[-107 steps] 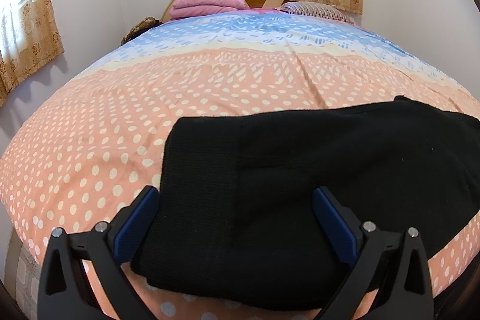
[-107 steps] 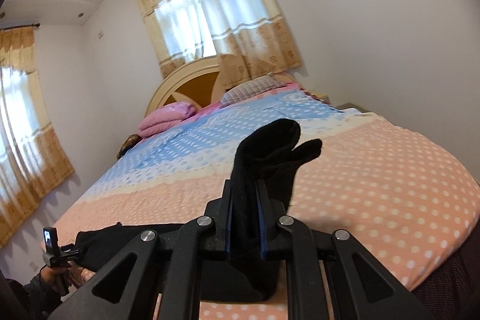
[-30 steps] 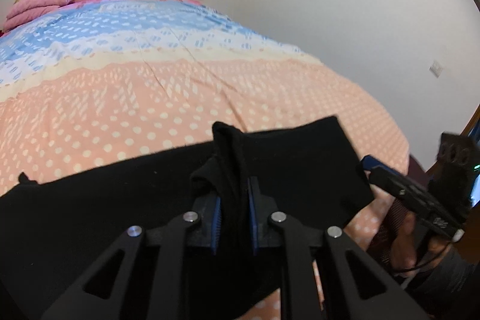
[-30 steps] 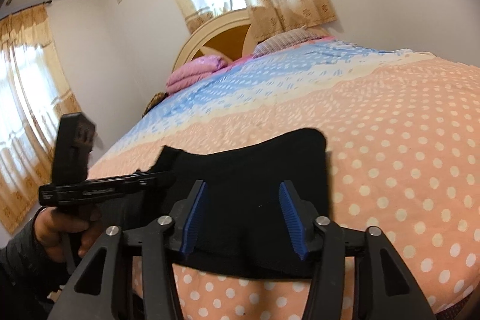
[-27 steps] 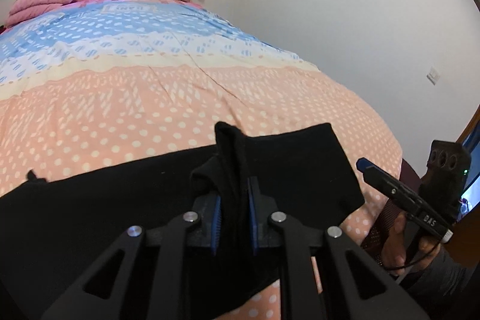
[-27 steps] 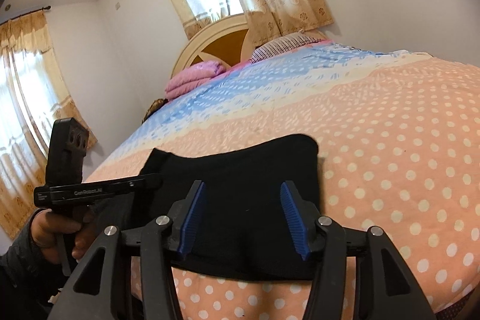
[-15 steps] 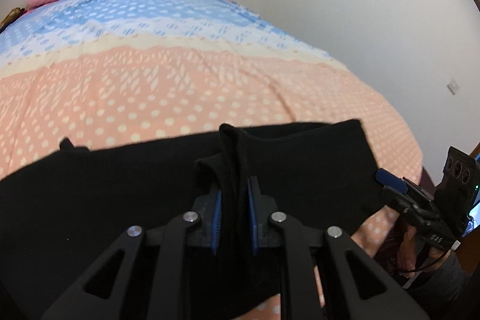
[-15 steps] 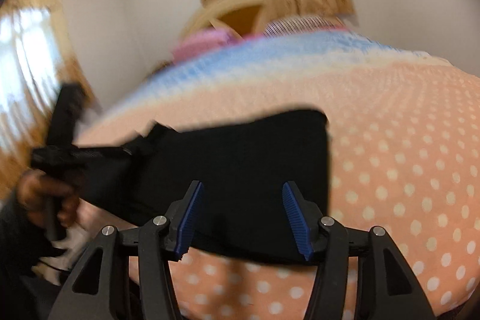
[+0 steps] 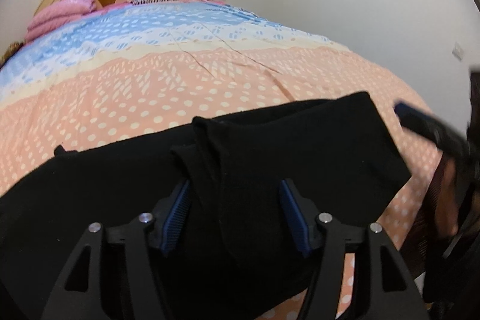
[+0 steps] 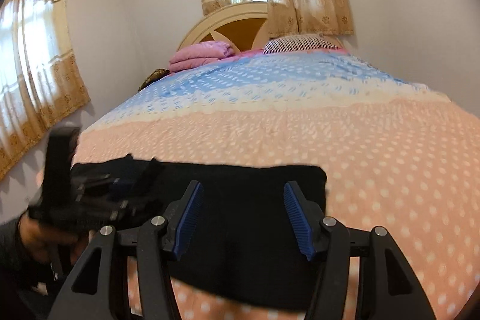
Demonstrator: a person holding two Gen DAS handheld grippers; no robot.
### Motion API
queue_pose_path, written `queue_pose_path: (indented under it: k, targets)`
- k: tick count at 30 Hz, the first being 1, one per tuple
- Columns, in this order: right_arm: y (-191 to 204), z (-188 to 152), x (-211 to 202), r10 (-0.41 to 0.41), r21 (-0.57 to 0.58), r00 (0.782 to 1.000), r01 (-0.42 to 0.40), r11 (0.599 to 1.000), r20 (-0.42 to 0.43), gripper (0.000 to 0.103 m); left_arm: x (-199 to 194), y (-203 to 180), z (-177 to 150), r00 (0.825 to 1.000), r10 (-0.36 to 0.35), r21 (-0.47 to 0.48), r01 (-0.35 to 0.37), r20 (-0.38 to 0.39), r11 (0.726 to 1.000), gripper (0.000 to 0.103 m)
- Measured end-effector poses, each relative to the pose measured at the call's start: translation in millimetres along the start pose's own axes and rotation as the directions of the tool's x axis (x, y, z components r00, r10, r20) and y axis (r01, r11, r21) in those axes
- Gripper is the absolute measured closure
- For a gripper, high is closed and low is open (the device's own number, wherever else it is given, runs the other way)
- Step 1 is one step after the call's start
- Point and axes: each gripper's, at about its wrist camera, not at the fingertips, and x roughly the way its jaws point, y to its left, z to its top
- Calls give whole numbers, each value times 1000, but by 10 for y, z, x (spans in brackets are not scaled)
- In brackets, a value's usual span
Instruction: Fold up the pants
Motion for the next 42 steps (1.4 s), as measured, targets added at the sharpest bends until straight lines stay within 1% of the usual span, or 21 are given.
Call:
queue_pose_path:
  k: [1,2,3,4,6,8,10,13,15,18,19,20,23,28,29,30,33,34,37,38,42]
  targets:
    - [-49,36,151,-1,21,999,2,1000,-50,41,-12,-2,-11,1000,2,3,-2,1,1000,37]
    - [-128,42,333,-30,41,993,34,999,-110,41,-17,-1,-20,1000,2,1,-2,2,1000,34]
    - [-173,32,437,-54,50,989,61,997,-140,41,-23,7,-28,1000,3,-3,-3,2,1000,32]
    - [-235,6,539,-56,60,985,66,996,-162,41,-21,6,-34,1000,5,-5,-5,2,1000,32]
    - [-233,-21,545,-54,49,986,62,997,-156,41,-1,1,-49,1000,22,2,-22,-9,1000,32]
    - [-152,-7,440,-75,17,987,78,997,-139,41,-1,-9,-62,1000,25,10,-25,0,1000,29]
    - [-85,7,267,-96,19,989,99,995,-110,41,-12,-31,-59,999,31,16,-31,7,999,28]
    - [47,-39,79,-57,34,995,60,998,-84,41,-22,-55,-64,999,32,21,-33,5,999,24]
    - [178,-129,21,-53,4,994,54,999,-93,41,-27,-46,-75,1000,30,18,-30,8,999,24]
    - [334,-322,64,-78,-60,986,70,996,-145,41,-37,-35,-92,1000,23,7,-23,13,1000,24]
    - [364,-395,119,-92,-79,981,80,994,-171,41,-37,-36,-97,1000,22,7,-22,15,1000,24]
    - [378,-460,162,-111,-96,978,95,991,-179,41,-32,-41,-100,1000,20,7,-21,15,1000,24]
    - [490,-557,189,-168,-184,973,138,973,-157,39,-25,-46,-120,1000,11,7,-11,16,1000,19]
    - [492,-591,158,-173,-177,975,147,973,-141,37,-58,-53,-131,1000,9,15,-9,15,1000,15]
    - [500,-584,149,-176,-180,974,150,972,-140,37,-62,-47,-134,1000,6,15,-6,15,1000,11]
    - [511,-560,127,-178,-169,974,154,973,-138,37,-70,-33,-140,1000,3,13,-3,16,1000,10]
    - [533,-483,58,-139,-95,982,127,987,-132,37,-90,3,-150,1000,5,3,-5,23,1000,10]
    - [589,-449,20,-124,-83,986,115,990,-113,37,-96,14,-151,1000,2,-3,-2,24,1000,10]
    - [818,-411,6,-115,-153,991,104,983,-66,37,-121,47,-153,1000,6,-19,-5,25,1000,10]
    - [886,-416,15,-101,-170,993,89,981,-61,37,-145,64,-157,1000,12,-21,-12,27,1000,10]
    - [1078,-445,144,-7,-181,996,-9,984,-88,37,-283,230,-180,997,58,-57,-55,54,997,7]
